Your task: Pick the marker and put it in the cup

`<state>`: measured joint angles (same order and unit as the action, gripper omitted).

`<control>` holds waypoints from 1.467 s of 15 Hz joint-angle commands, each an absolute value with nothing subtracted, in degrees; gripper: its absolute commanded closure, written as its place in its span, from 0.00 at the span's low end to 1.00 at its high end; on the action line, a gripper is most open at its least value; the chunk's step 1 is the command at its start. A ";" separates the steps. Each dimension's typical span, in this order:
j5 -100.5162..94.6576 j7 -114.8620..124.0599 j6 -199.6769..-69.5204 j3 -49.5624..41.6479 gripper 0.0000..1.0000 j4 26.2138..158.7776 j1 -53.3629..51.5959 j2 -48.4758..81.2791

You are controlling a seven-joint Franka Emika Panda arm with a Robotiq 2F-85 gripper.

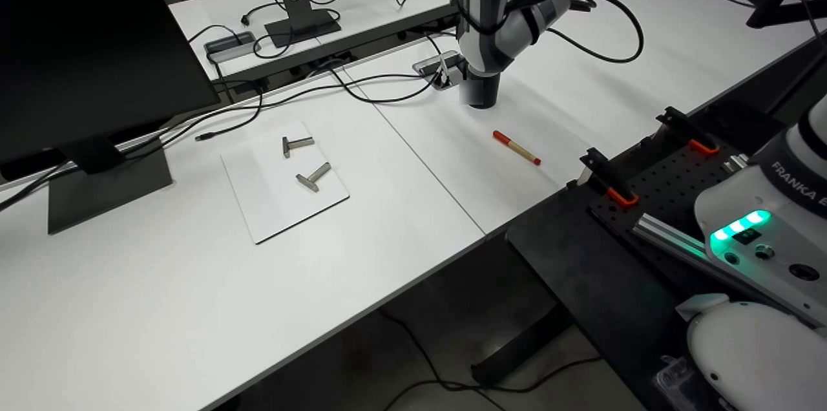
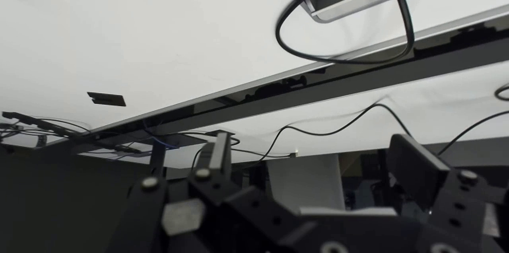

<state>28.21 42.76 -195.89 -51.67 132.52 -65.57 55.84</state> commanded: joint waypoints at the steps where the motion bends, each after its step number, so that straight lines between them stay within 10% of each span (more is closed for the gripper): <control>1: 24.64 31.13 -201.91 -45.59 0.00 138.75 -61.79 46.10; 22: 18.21 4.20 -198.01 -33.63 0.00 149.43 -53.62 37.12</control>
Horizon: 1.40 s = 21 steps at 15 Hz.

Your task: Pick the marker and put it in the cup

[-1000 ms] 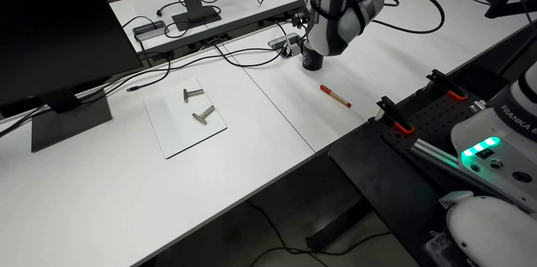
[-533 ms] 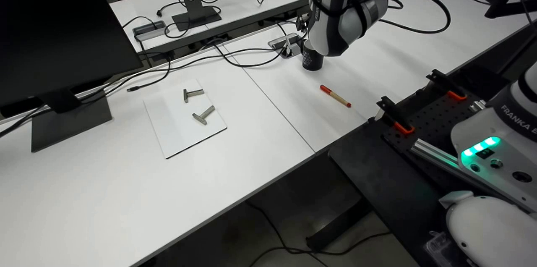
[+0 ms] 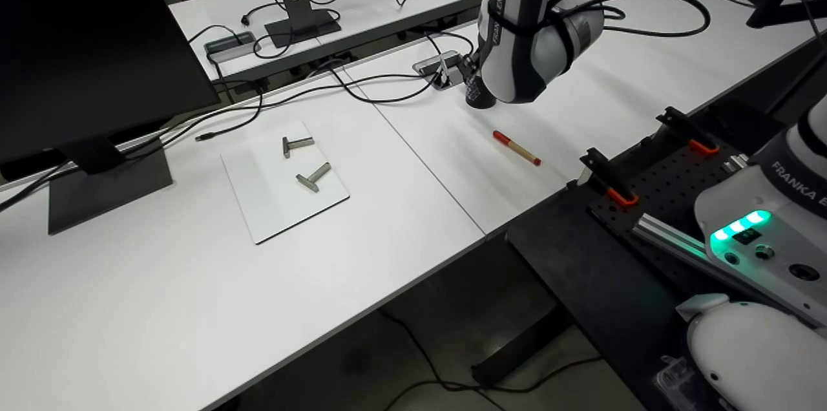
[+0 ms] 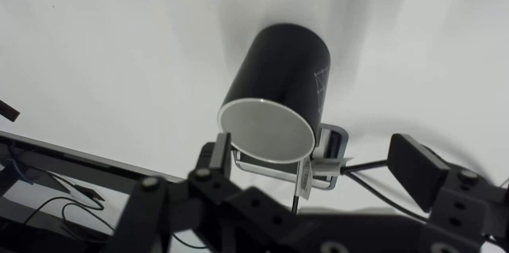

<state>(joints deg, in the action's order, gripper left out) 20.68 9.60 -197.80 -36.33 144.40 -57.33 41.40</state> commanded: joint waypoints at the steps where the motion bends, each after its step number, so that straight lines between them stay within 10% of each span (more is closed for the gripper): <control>1: 18.18 3.37 -198.12 -32.64 0.00 150.90 -52.55 37.00; 21: 19.51 0.75 -199.07 -23.21 0.00 152.80 -46.77 39.37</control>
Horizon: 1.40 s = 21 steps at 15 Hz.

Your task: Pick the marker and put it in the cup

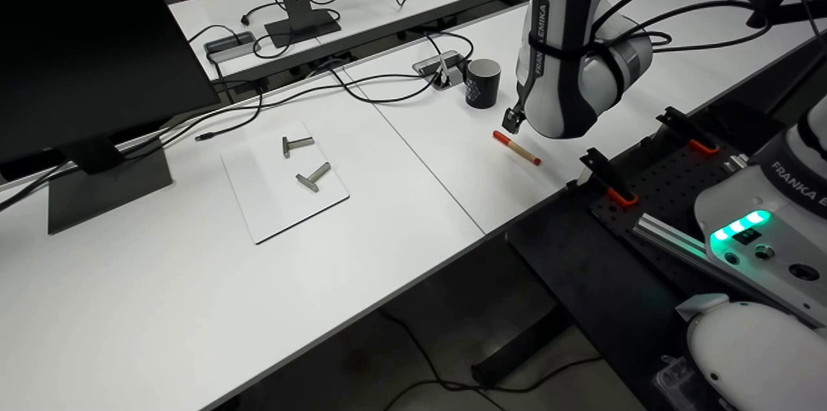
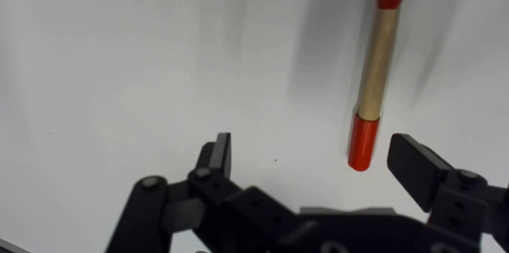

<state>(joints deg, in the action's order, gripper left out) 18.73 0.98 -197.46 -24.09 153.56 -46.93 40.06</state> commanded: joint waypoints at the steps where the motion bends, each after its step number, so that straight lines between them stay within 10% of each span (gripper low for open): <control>1: 20.23 0.82 -197.92 -23.72 0.00 151.64 -47.62 38.71; 21: 16.16 1.92 -197.99 -12.33 0.00 144.05 -29.68 47.31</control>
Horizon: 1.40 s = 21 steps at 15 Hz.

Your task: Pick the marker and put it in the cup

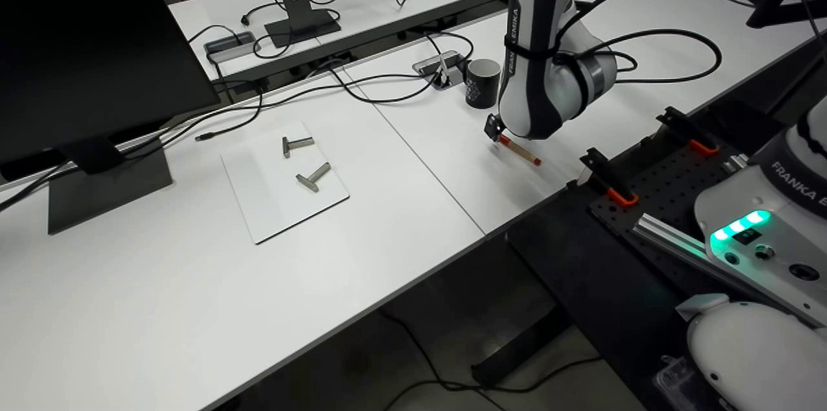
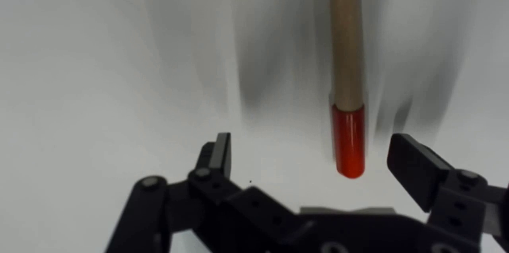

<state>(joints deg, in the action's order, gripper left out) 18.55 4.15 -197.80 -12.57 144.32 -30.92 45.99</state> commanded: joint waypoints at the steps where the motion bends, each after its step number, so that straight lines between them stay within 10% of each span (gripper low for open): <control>1: 15.69 1.39 -197.99 -12.44 0.00 144.28 -29.73 47.62; 18: 1.45 -2.55 -197.63 -1.92 0.00 143.71 -11.48 46.10; 19: 0.98 -2.33 -197.62 -1.17 0.25 143.44 -10.08 46.08; 21: 0.39 -2.32 -197.63 -0.39 0.31 143.21 -8.47 46.21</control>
